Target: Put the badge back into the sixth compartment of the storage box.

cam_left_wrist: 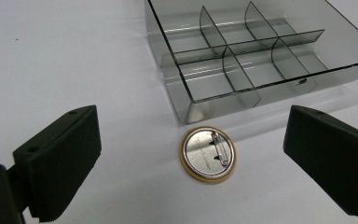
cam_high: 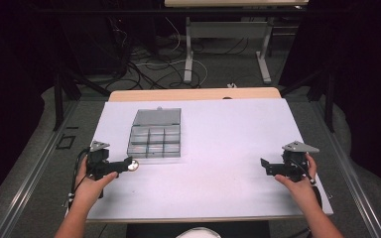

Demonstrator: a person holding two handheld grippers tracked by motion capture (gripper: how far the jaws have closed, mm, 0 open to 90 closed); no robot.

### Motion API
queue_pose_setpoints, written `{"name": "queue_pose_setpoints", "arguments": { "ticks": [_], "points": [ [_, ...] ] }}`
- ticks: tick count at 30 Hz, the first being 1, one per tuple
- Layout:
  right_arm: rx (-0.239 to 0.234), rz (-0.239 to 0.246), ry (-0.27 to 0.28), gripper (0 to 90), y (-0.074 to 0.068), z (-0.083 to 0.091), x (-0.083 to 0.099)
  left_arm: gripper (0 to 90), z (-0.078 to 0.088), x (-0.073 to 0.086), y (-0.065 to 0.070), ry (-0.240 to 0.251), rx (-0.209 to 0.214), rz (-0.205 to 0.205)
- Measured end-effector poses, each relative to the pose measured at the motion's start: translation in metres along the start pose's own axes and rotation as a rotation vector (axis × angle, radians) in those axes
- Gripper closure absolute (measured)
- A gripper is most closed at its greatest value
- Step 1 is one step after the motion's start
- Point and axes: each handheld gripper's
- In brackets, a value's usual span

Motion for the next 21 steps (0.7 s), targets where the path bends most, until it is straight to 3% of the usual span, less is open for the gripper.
{"name": "queue_pose_setpoints", "arguments": {
  "ticks": [7, 13, 15, 21],
  "points": [
    [-0.009, -0.014, -0.002, 0.0, 0.000, 0.000, 0.001, 7.4, -0.003, -0.008, 0.001, -0.069, -0.015, 0.005],
    [-0.015, -0.003, -0.006, 0.0, 0.002, -0.001, 0.003, 10.1, -0.004, -0.012, 0.003, -0.096, -0.034, -0.009],
    [-0.015, -0.005, -0.008, 0.0, 0.002, -0.002, 0.003, 11.7, -0.004, -0.013, 0.004, -0.116, -0.020, -0.005],
    [-0.023, -0.008, -0.018, 0.0, 0.001, -0.003, 0.004, 12.9, -0.008, -0.013, 0.004, -0.134, -0.033, 0.013]
  ]
}}
Point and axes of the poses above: each handheld gripper's, and its own axes: z roughly backward along the jaws, x roughly out of its underside, y roughly to its right, and after that the axes turned 14 degrees about -y, right-handed
